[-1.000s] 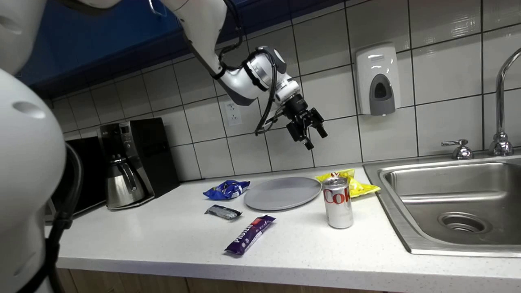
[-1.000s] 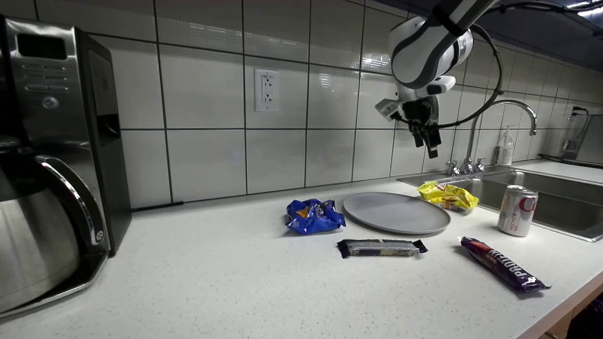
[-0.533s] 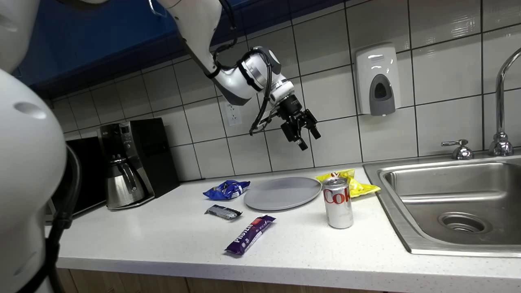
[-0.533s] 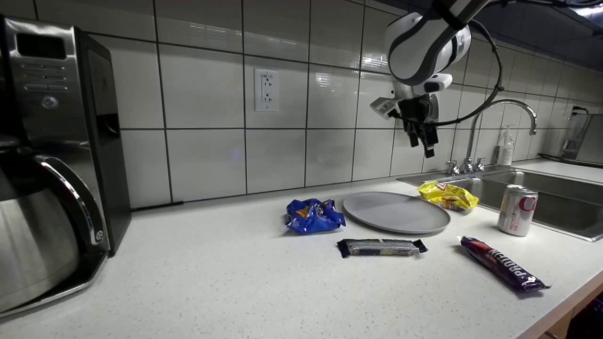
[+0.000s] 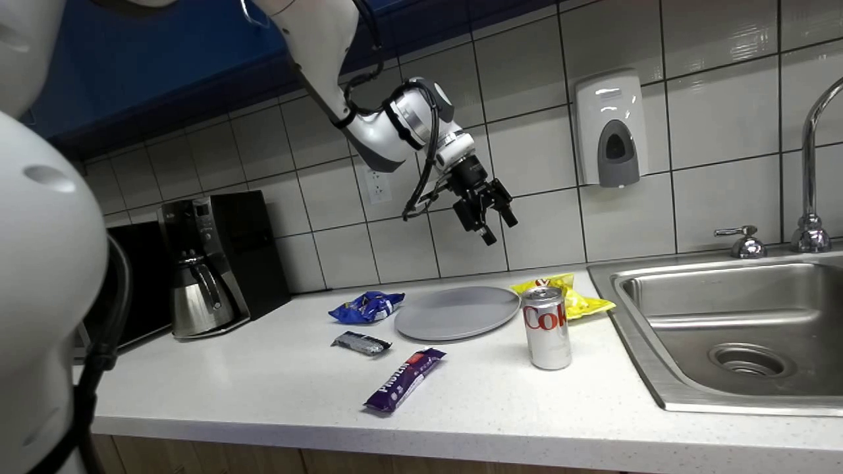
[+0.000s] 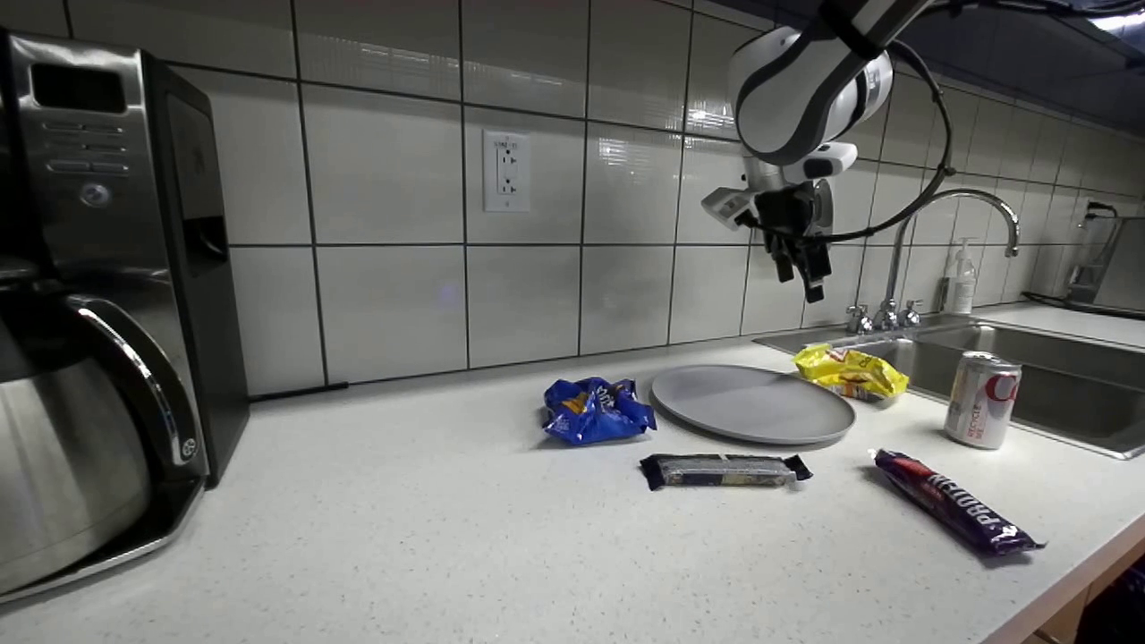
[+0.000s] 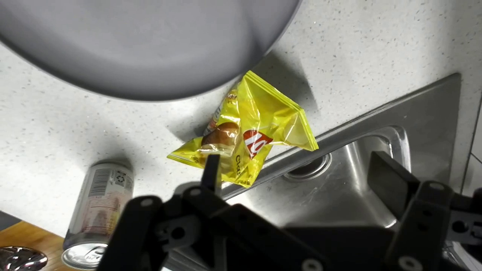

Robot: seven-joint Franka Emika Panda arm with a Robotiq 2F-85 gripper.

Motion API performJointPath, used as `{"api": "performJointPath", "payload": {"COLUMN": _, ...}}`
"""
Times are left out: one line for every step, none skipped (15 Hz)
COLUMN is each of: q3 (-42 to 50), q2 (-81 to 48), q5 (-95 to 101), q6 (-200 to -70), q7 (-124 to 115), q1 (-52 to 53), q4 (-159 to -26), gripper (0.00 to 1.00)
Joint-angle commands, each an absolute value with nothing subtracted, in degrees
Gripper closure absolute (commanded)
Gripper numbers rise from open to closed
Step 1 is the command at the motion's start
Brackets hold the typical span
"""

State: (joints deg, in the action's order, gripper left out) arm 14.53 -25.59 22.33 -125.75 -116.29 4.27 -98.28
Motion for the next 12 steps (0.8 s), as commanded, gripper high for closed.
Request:
{"api": "performJointPath", "payload": {"q3": 13.3, "q2": -22.4, "q5": 23.3, "q6": -125.8, "q7": -118.6, "q1": 5.2, "q4": -101.8, "gripper": 0.00}}
{"api": "performJointPath", "payload": {"q3": 12.9, "q2": -21.8, "q5": 23.2, "q6": -125.9, "q7": -119.4, "q1": 5.7, "q4": -102.8, "gripper": 0.00}}
{"api": "performJointPath", "payload": {"q3": 12.7, "q2": -21.3, "q5": 23.2, "q6": -125.8, "q7": -120.1, "q1": 6.2, "q4": -103.5, "gripper": 0.00}}
{"api": "performJointPath", "payload": {"q3": 12.3, "q2": -20.4, "q5": 23.0, "q6": -125.8, "q7": -120.8, "q1": 6.7, "q4": -104.7, "gripper": 0.00}}
{"api": "performJointPath", "payload": {"q3": 12.0, "q2": -19.7, "q5": 23.2, "q6": -125.8, "q7": -121.6, "q1": 7.1, "q4": -105.7, "gripper": 0.00}}
{"api": "performJointPath", "payload": {"q3": 11.6, "q2": -18.7, "q5": 23.2, "q6": -125.8, "q7": -122.4, "q1": 7.6, "q4": -106.9, "gripper": 0.00}}
{"api": "performJointPath", "payload": {"q3": 11.3, "q2": -17.8, "q5": 23.6, "q6": -125.9, "q7": -123.4, "q1": 8.1, "q4": -108.1, "gripper": 0.00}}
{"api": "performJointPath", "payload": {"q3": 11.0, "q2": -16.7, "q5": 23.8, "q6": -125.9, "q7": -124.5, "q1": 8.5, "q4": -109.3, "gripper": 0.00}}
{"api": "performJointPath", "payload": {"q3": 10.6, "q2": -15.7, "q5": 24.1, "q6": -126.0, "q7": -125.5, "q1": 8.8, "q4": -110.6, "gripper": 0.00}}
{"api": "performJointPath", "payload": {"q3": 10.1, "q2": -14.6, "q5": 24.1, "q6": -126.3, "q7": -126.2, "q1": 9.0, "q4": -111.9, "gripper": 0.00}}
{"api": "performJointPath", "payload": {"q3": 9.7, "q2": -13.5, "q5": 24.3, "q6": -126.8, "q7": -127.0, "q1": 9.1, "q4": -113.3, "gripper": 0.00}}
{"api": "performJointPath", "payload": {"q3": 9.1, "q2": -12.6, "q5": 23.9, "q6": -127.2, "q7": -127.3, "q1": 9.0, "q4": -114.5, "gripper": 0.00}}
